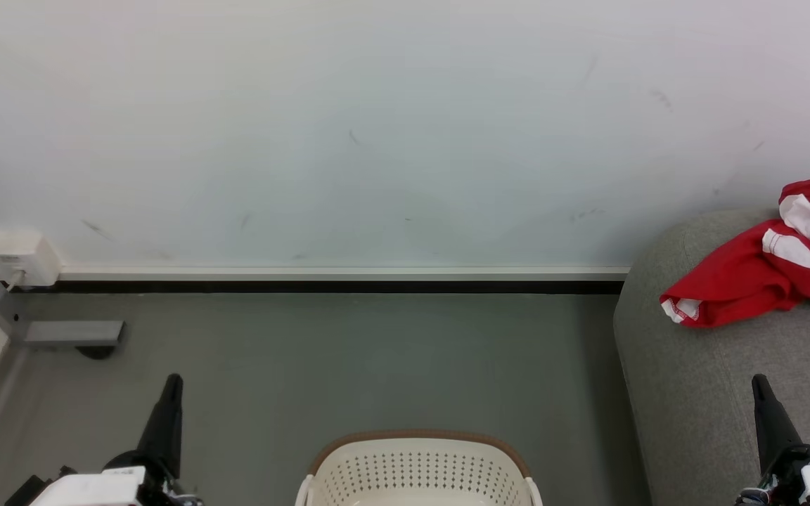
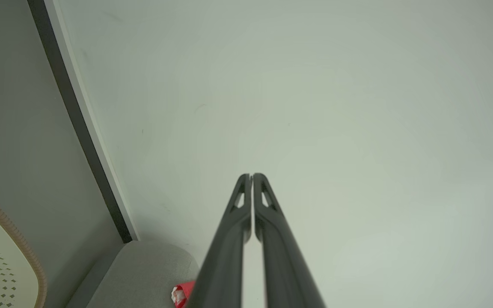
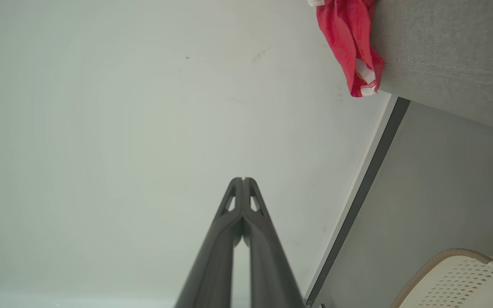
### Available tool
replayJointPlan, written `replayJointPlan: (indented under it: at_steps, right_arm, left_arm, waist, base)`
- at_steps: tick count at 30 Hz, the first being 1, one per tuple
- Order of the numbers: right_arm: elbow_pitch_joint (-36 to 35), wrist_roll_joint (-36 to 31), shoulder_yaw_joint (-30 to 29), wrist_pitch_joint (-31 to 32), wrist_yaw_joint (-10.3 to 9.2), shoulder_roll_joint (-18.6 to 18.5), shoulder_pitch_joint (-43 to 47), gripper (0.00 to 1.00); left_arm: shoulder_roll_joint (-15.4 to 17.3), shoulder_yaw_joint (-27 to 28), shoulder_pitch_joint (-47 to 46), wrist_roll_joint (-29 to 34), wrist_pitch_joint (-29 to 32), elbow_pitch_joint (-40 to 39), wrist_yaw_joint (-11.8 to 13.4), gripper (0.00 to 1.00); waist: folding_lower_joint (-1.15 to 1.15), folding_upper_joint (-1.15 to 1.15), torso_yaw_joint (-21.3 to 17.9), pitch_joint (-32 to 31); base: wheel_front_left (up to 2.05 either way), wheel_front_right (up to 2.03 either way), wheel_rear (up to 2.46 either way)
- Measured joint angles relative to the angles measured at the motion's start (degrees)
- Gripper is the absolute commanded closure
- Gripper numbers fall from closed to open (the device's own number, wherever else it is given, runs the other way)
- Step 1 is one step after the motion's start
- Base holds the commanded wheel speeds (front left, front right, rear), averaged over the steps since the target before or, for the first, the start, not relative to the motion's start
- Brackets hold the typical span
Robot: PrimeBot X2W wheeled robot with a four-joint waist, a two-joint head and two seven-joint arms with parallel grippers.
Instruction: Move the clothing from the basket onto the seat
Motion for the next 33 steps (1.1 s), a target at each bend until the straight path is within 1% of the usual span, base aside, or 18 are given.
replayJointPlan:
  at_steps: [33]
  right_arm:
    - [-0.01, 0.0, -0.01, 0.0, 0.0, -0.01, -0.02, 1.0]
  left_arm:
    - [-0.01, 0.0, -0.02, 0.0, 0.0, -0.01, 0.0, 1.0]
  waist:
    - [0.0, 0.0, 0.0, 0.0]
  base:
    - [0.0, 0.0, 0.0]
